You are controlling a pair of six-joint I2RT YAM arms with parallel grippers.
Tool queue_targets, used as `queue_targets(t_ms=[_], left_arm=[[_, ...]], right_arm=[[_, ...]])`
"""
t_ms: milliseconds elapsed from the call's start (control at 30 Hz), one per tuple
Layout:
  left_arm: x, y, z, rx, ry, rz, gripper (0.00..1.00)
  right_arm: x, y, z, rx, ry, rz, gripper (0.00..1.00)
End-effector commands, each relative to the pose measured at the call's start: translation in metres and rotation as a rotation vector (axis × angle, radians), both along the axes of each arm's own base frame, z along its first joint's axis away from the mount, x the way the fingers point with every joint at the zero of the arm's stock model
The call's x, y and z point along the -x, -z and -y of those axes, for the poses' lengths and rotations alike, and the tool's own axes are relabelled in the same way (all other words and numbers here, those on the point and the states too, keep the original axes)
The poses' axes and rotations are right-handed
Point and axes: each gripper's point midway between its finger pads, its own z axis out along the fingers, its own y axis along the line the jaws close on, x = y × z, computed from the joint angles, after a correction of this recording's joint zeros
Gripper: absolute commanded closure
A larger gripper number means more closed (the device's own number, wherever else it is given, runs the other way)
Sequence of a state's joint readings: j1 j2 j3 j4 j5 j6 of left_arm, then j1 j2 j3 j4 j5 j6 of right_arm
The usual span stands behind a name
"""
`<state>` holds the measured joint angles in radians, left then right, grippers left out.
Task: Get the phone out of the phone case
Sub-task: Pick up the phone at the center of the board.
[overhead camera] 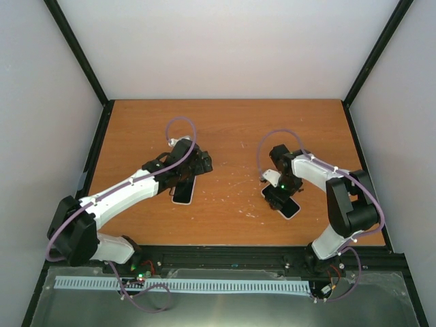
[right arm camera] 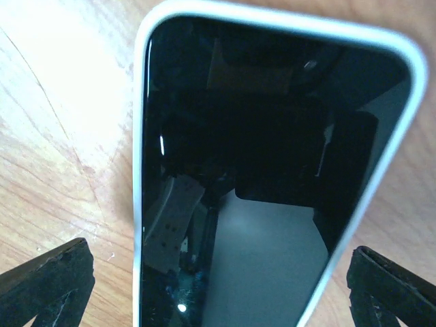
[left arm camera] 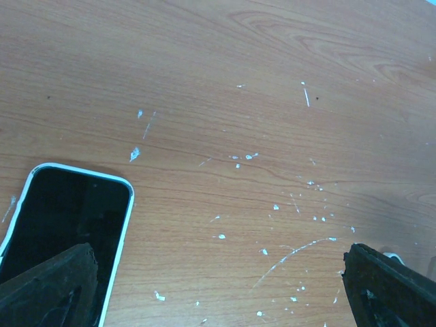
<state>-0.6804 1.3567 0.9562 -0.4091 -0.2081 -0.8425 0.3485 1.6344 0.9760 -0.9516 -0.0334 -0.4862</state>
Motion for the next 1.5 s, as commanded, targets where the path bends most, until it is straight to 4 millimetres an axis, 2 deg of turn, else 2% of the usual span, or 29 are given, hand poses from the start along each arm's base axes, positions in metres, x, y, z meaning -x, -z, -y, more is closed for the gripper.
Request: queue_targets(t_ms=[0, 333, 500, 600, 700, 800, 900, 1000, 1100, 1267, 1333, 1467], left_arm=[[-0.01, -0.017, 0.009, 0.041, 0.02, 0.043, 0.01], [-0.01, -0.012, 0.013, 0.056, 0.024, 0.032, 0.01], [-0.011, -0.01, 0.02, 0.082, 0.039, 0.026, 0.01], [-0.012, -0.008, 0.032, 0.113, 0.082, 0.015, 0.01], [-0.011, 0.0, 0.047, 0.155, 0.129, -0.026, 0.02], [-0.009, 0.0, 0.066, 0.231, 0.191, -0.048, 0.01], [-0.008, -0.009, 0.092, 0.332, 0.285, -0.045, 0.02], [-0.003, -0.03, 0.125, 0.48, 0.431, -0.022, 0.06], [0.007, -0.055, 0.148, 0.621, 0.563, 0.013, 0.11], [0.016, -0.086, 0.166, 0.705, 0.677, 0.079, 0.13], [0.014, -0.084, 0.172, 0.706, 0.687, 0.055, 0.15], [0.016, -0.069, 0.188, 0.741, 0.725, -0.023, 0.24]], right_arm=[[0.014, 0.009, 0.004, -0.009, -0.02, -0.026, 0.0], [0.016, 0.028, 0.027, 0.102, -0.004, 0.02, 0.0], [0.021, 0.028, 0.027, 0.095, -0.002, 0.012, 0.15], [0.021, 0.023, 0.02, 0.061, 0.006, 0.005, 0.27], [0.012, 0.007, 0.012, 0.014, 0.009, 0.045, 0.32], [-0.004, -0.03, -0.003, -0.071, -0.006, 0.142, 0.32], [-0.017, -0.072, -0.019, -0.171, -0.016, 0.24, 0.32], [-0.024, -0.1, -0.029, -0.244, -0.014, 0.309, 0.32], [-0.025, -0.114, -0.033, -0.275, -0.016, 0.34, 0.32], [-0.024, -0.123, -0.035, -0.298, -0.018, 0.358, 0.31], [-0.021, -0.127, -0.038, -0.318, -0.021, 0.361, 0.31], [-0.019, -0.14, -0.042, -0.352, -0.033, 0.39, 0.31]])
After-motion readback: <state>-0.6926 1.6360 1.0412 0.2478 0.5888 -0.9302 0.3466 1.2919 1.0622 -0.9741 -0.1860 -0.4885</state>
